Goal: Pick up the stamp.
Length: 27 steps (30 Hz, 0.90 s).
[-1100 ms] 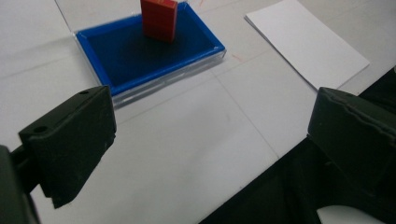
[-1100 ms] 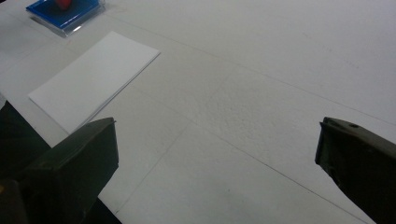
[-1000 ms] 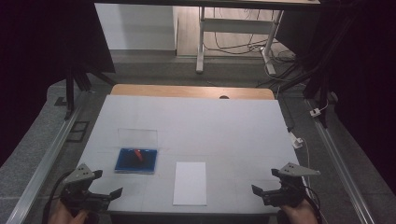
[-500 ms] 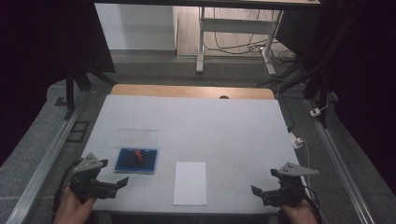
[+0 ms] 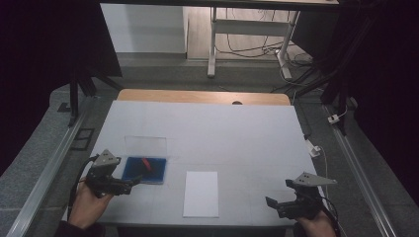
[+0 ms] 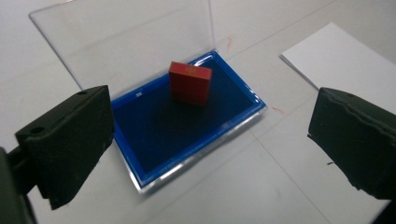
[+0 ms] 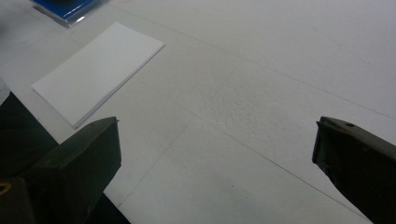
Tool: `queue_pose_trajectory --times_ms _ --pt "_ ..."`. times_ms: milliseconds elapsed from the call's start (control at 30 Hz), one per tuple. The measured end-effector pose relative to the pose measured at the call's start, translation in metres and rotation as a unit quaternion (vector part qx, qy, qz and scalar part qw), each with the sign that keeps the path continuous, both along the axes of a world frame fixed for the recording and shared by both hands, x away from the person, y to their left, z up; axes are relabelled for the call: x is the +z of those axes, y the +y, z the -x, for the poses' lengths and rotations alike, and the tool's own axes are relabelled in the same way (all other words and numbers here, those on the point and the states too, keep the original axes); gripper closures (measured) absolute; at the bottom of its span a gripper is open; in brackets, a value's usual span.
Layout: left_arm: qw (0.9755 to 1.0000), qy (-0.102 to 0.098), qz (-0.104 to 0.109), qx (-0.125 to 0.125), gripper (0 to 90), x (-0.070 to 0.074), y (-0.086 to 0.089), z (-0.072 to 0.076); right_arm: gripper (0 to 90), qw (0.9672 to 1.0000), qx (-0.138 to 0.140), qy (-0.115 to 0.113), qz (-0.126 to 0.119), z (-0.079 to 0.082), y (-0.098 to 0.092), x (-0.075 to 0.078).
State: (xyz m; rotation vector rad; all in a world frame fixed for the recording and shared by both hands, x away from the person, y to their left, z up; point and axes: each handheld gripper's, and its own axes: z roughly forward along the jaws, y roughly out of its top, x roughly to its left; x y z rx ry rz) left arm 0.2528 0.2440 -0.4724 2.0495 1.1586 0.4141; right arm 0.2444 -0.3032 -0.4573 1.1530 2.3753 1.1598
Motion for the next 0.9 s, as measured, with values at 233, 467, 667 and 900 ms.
queue_pose_trajectory --times_ms 233,467,667,900 --pt "0.9998 0.004 -0.005 -0.02 0.0 -0.001 -0.008 -0.023 1.1 1.0 0.002 0.003 -0.007 -0.001 -0.001 0.0" --pt "0.9996 0.009 -0.005 -0.028 0.0 -0.007 -0.017 -0.037 1.1 1.0 0.005 0.005 -0.005 0.0 -0.001 0.0" --pt "0.9992 0.015 -0.001 -0.037 0.0 -0.017 -0.017 -0.045 1.1 1.0 0.006 0.006 -0.004 0.0 0.0 0.0" --pt "0.9985 0.033 -0.015 -0.041 0.0 -0.03 -0.015 -0.054 1.1 1.0 0.007 0.005 -0.004 0.0 0.0 -0.001"
